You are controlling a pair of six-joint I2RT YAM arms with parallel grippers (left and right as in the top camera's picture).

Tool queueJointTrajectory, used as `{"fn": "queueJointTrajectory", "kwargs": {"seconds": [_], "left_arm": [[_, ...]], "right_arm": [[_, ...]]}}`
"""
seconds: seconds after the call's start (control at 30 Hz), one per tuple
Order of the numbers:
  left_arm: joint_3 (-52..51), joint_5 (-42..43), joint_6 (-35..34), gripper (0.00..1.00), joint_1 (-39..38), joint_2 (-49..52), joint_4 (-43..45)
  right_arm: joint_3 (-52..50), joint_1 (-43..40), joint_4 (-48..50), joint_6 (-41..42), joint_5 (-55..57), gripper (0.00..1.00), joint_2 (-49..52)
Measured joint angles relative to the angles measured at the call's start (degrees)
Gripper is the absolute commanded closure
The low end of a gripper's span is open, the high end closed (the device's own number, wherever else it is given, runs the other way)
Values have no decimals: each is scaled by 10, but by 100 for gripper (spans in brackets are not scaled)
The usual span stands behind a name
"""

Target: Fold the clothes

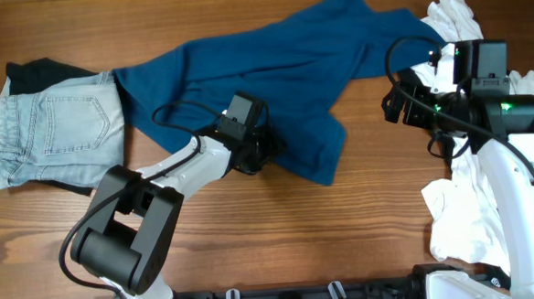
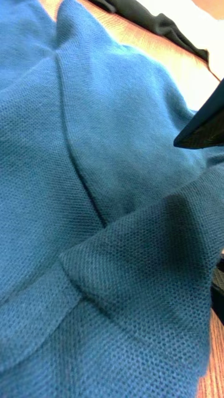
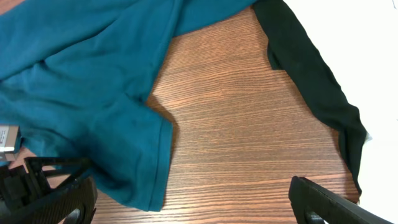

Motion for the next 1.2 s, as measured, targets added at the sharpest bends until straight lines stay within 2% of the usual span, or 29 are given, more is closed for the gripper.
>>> {"fn": "queueJointTrajectory", "kwargs": {"seconds": [0.03,0.07,0.17,0.23,0.27,0.33,0.4,0.47,0.57,0.63,0.77,0.93,1.13,1.2], "left_arm": [[0,-4,-11,75,0,0,1],[0,-9,-18,96,-2,1,1],[3,-25,-40,96,-2,14,-22],[12,-17,-27,96,9,-2,-125],[12,-17,-6,96,25,-17,-212],[-4,-29,49,96,98,-68,-359],[-8,-40,101,96,178,-142,-445],[-8,-60,154,96,278,-234,-488],[-8,-76,193,96,376,-287,-499],[-8,-84,214,96,409,-294,-501],[-8,-85,229,96,412,-294,-506],[-8,-85,239,96,412,-294,-507],[-8,-85,244,96,412,-294,-507],[-8,-85,244,96,412,-294,-507]], "right_arm": [[0,0,0,0,0,0,0],[0,0,-2,0,0,0,0],[0,0,-9,0,0,0,0],[0,0,-16,0,0,0,0],[0,0,-18,0,3,0,0],[0,0,-24,6,20,1,1],[0,0,-23,12,37,2,8],[0,0,-26,22,47,3,30],[0,0,-54,31,47,4,69],[0,0,-73,46,47,4,100],[-39,0,-36,81,47,9,140],[-97,0,74,124,29,17,199],[-123,0,159,171,23,44,249],[-129,0,185,184,23,57,254]]}}
